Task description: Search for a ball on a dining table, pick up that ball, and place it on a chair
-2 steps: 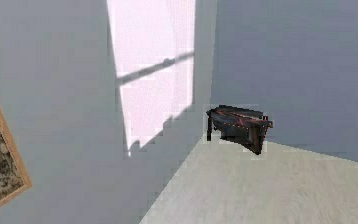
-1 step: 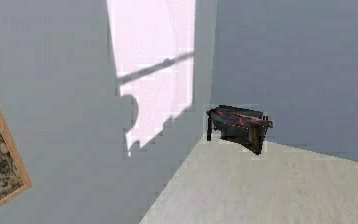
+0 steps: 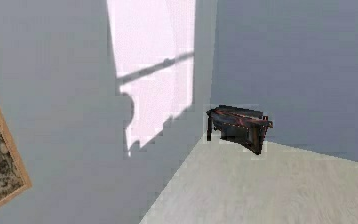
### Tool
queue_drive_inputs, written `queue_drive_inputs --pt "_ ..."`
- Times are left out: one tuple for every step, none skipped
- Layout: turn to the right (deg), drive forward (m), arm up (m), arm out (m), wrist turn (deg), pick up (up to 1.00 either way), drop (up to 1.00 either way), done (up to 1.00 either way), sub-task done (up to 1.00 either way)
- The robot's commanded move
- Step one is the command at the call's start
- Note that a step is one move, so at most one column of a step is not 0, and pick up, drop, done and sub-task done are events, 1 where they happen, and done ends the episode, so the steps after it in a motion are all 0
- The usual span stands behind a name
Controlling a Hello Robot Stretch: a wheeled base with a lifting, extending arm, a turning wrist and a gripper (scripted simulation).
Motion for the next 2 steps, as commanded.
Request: queue_drive_inputs --pt "0.0 0.0 0.0 0.0 -45.0 0.0 0.0 0.0 0.0" --pt "0.0 0.0 0.0 0.0 -3.0 0.0 0.0 0.0 0.0"
